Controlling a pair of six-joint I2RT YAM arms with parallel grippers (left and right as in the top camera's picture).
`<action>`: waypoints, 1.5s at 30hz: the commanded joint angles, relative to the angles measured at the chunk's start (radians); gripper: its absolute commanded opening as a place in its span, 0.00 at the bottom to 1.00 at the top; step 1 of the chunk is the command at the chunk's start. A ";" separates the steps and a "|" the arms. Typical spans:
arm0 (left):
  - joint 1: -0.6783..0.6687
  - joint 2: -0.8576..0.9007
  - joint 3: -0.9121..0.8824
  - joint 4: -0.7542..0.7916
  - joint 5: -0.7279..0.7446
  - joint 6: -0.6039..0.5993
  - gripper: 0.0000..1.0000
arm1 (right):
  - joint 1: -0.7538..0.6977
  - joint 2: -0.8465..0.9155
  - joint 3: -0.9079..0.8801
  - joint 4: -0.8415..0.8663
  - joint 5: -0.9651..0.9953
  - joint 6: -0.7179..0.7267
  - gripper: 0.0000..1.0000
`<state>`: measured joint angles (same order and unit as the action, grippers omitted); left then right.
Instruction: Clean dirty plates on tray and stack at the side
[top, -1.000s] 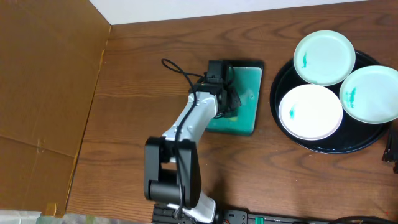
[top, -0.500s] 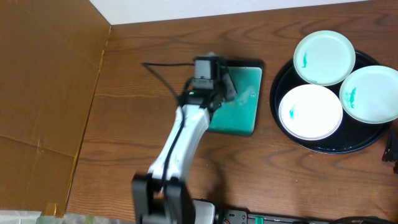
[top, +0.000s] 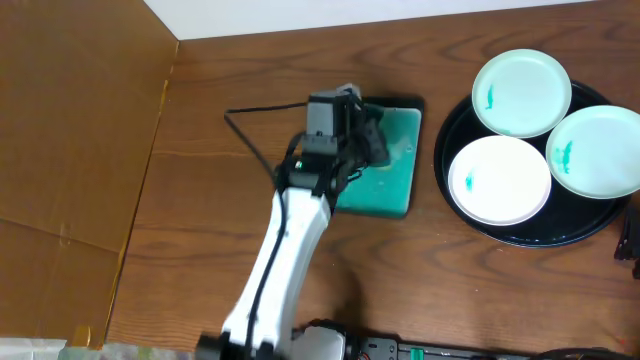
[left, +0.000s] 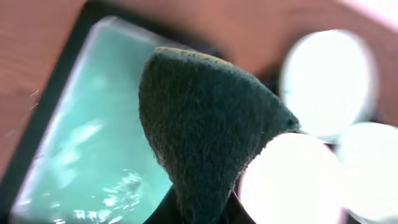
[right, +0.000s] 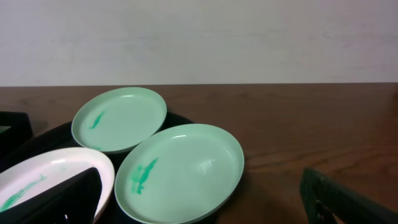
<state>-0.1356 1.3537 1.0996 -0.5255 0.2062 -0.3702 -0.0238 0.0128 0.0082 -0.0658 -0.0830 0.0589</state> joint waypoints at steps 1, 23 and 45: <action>-0.100 -0.037 0.012 -0.028 0.082 -0.019 0.07 | 0.007 -0.002 -0.003 -0.002 -0.007 -0.012 0.99; -0.496 0.447 -0.018 0.370 -0.106 -0.137 0.08 | 0.007 -0.002 -0.003 0.380 -0.091 0.243 0.99; -0.555 0.449 -0.018 0.409 -0.151 -0.277 0.56 | 0.007 0.851 0.980 -0.478 -0.554 0.135 0.99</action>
<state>-0.6941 1.8099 1.0843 -0.1150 0.1013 -0.6445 -0.0238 0.7593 0.9569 -0.5278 -0.3695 0.1539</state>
